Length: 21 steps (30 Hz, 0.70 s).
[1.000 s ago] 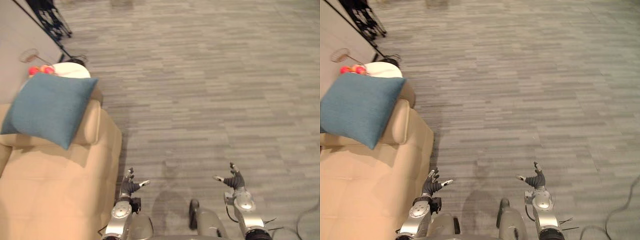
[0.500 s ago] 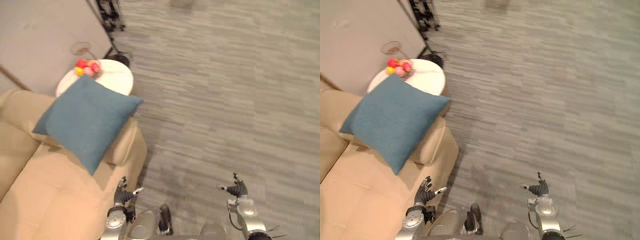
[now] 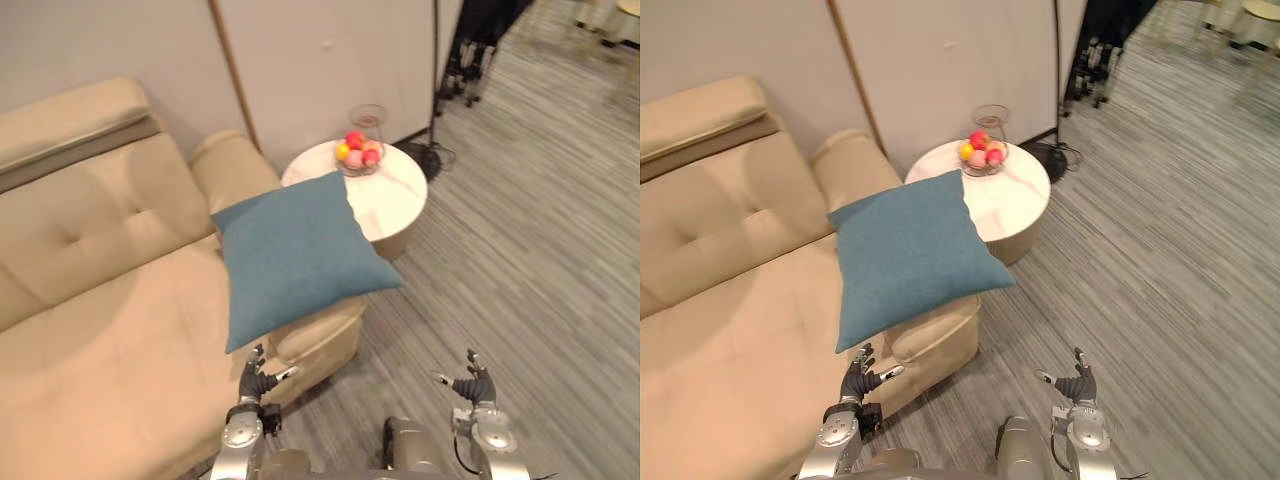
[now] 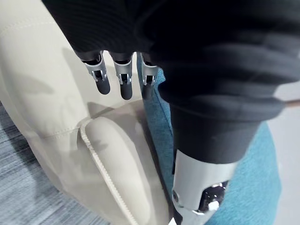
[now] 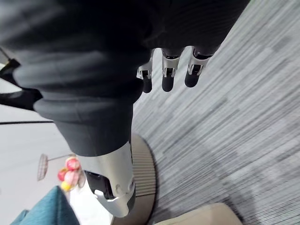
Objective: Pick up cushions and gather them together orderly.
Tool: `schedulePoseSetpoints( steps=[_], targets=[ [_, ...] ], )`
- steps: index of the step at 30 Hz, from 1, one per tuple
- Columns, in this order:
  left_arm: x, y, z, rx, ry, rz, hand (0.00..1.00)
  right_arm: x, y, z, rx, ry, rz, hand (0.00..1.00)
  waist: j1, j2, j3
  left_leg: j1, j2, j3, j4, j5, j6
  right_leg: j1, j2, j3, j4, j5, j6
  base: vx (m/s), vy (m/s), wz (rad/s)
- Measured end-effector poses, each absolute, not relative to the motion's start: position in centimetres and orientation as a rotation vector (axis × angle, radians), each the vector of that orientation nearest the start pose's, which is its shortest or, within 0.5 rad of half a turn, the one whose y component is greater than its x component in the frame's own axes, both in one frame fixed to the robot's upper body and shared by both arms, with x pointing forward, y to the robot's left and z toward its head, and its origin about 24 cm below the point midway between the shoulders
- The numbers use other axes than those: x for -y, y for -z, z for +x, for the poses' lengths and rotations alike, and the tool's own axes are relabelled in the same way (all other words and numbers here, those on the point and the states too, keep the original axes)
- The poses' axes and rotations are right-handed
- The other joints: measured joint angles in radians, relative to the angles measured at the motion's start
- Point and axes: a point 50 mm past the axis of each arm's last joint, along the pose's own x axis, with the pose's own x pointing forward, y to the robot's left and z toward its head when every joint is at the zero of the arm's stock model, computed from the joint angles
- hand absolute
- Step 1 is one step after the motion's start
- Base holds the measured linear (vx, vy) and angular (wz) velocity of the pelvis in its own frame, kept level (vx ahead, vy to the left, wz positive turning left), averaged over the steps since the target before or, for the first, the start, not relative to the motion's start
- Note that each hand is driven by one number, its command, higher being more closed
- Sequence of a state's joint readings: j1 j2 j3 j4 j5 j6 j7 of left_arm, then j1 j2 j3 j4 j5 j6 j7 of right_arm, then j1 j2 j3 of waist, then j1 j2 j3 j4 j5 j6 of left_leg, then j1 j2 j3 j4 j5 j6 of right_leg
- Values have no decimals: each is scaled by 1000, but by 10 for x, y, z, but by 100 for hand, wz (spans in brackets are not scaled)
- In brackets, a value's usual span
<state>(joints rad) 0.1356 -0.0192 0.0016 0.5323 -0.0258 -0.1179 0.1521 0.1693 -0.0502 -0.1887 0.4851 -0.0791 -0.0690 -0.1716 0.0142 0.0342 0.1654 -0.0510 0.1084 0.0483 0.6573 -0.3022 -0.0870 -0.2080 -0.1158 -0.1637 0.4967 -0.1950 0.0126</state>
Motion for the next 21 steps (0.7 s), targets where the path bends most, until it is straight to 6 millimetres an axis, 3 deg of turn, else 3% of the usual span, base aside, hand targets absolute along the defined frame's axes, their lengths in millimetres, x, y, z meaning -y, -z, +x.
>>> schedulePoseSetpoints(
  steps=[1,3,4,7,10,14,15,16,17,18,20,21],
  targets=[
    [-159,89,180,-530,-193,-9,0,220,88,162,-577,384,-128,0,5,-6,3,-40,84,152,67,-11,20,52,0,-56,-27,-11,-18,113,-197,109],
    [-159,87,181,-521,-188,-4,0,221,88,162,-575,389,-120,0,7,-18,4,-69,123,259,23,-9,38,77,-10,-93,-45,-18,-9,70,-120,89],
    [-159,87,181,-520,-175,8,0,228,88,161,-581,405,-123,0,3,-3,-6,-86,128,309,-48,37,61,77,-17,-117,-43,-29,7,40,-18,78],
    [-170,91,177,-545,-165,61,0,225,104,154,-668,402,-109,0,3,-12,-15,-59,89,360,-221,40,56,54,-30,-141,-87,-6,22,19,26,50],
    [-180,104,164,-629,-173,97,0,230,114,145,-737,425,-105,0,-1,-23,-15,-32,30,363,-283,70,62,35,-70,-113,-49,-8,36,26,42,12],
    [-178,109,161,-656,-158,106,0,245,118,136,-779,463,-125,0,-12,-33,-9,22,-25,353,-313,38,89,-12,-136,-54,156,-8,70,-36,64,17],
    [-182,111,158,-669,-162,118,0,246,119,134,-786,466,-124,0,-33,-51,-3,38,-46,327,-318,33,94,-35,-159,-23,243,13,76,-16,69,44],
    [-184,111,157,-669,-162,123,0,246,119,133,-788,467,-125,0,-39,-51,-4,46,-53,318,-324,33,95,-42,-160,-7,267,26,69,-7,53,44],
    [-185,111,157,-671,-165,127,0,246,119,132,-790,468,-125,0,-45,-57,0,55,-56,306,-330,32,97,-53,-158,11,292,43,71,49,29,34],
    [-188,113,151,-685,-171,135,0,245,120,130,-796,468,-124,0,-55,-44,-1,68,-53,286,-337,33,102,-75,-128,60,313,35,75,84,17,34],
    [-191,113,150,-688,-182,136,0,245,121,128,-799,468,-122,0,-51,-57,-1,65,-41,270,-339,36,108,-97,-73,106,253,-24,81,110,-43,32],
    [-199,112,151,-688,-201,149,0,246,120,129,-797,474,-120,0,-51,-55,3,65,-33,248,-344,38,103,-111,-19,138,164,-28,78,110,-102,39]
  ],
)
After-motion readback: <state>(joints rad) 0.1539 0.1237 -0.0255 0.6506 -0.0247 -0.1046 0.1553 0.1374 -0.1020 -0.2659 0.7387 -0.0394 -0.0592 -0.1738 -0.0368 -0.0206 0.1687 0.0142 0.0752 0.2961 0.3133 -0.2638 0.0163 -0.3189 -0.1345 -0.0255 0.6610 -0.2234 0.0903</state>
